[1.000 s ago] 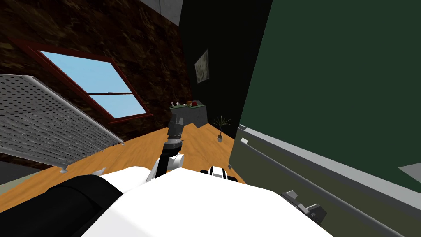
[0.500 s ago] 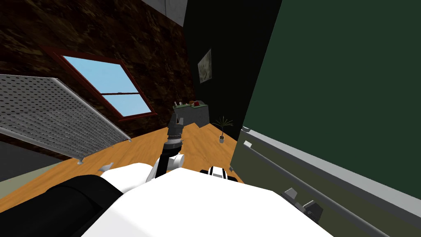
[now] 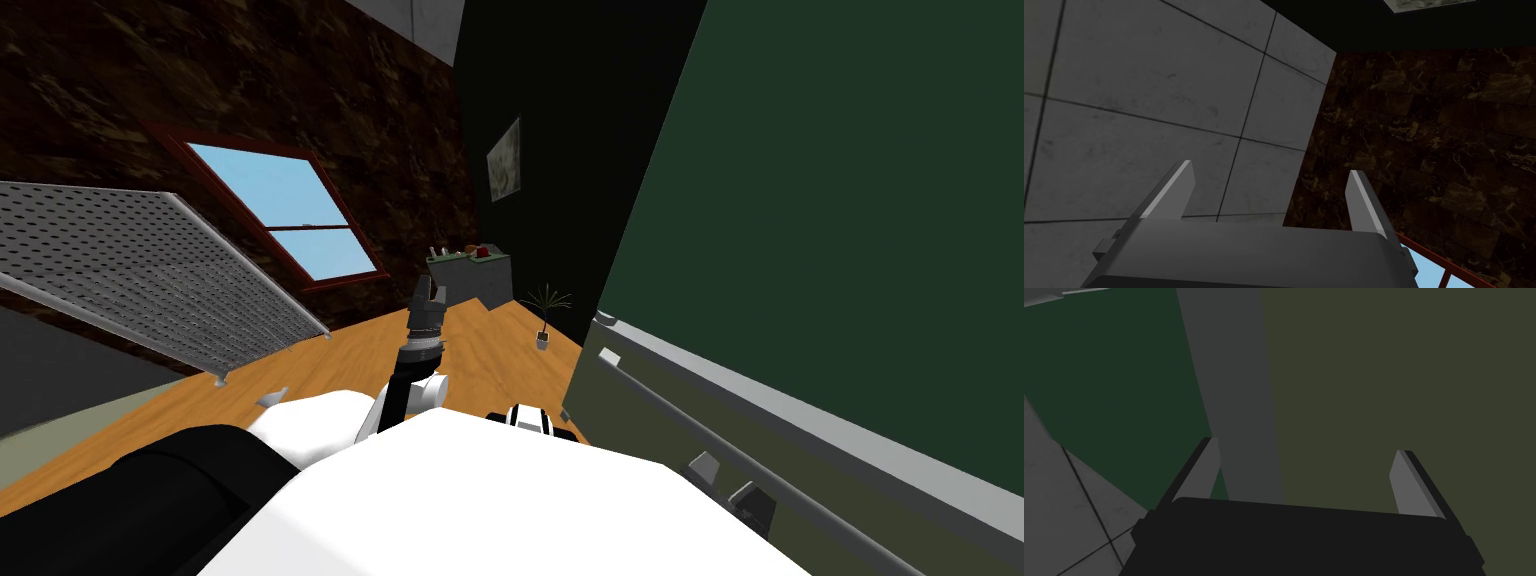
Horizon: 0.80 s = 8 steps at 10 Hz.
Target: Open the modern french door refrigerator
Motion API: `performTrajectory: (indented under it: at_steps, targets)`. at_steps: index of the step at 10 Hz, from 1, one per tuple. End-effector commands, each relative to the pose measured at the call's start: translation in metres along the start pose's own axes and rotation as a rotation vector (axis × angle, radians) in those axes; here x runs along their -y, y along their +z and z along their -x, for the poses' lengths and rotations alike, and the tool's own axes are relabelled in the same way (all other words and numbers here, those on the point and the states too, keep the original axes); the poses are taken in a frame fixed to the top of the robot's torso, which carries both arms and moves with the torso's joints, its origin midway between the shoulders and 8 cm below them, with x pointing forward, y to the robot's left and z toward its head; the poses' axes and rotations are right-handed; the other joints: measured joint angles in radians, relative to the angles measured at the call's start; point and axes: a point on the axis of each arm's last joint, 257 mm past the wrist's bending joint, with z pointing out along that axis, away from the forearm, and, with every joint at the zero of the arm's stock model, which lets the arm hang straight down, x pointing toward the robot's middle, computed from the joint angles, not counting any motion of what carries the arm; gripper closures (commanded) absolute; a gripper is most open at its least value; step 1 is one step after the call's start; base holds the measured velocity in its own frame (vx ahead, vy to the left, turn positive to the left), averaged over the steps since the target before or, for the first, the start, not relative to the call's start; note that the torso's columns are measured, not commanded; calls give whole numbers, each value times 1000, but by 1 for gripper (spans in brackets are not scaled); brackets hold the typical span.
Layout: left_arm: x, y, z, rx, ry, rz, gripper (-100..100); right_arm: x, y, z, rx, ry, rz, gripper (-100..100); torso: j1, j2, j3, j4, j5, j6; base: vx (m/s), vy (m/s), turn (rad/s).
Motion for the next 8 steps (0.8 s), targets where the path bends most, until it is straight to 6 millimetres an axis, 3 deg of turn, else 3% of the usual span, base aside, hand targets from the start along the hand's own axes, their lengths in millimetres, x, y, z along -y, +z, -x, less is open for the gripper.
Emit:
performTrajectory:
  at_steps: [1, 6, 7, 8]
  targets:
    - [0, 0, 0, 0, 0, 0, 0, 11, -3, 7, 47, -15, -50, -100, 0, 0, 0, 0, 0, 0, 29, 1, 51]
    - [0, 0, 0, 0, 0, 0, 0, 24, -6, 14, 87, -23, -100, -100, 0, 1, 1, 0, 0, 0, 20, 1, 37]
    - [0, 0, 0, 0, 0, 0, 0, 18, 11, 14, 88, -25, -104, -100, 0, 1, 1, 0, 0, 0, -32, 37, 2]
    - [0, 0, 0, 0, 0, 0, 0, 18, 11, 14, 88, -25, -104, -100, 1, 3, 1, 1, 0, 0, -42, 46, 3]
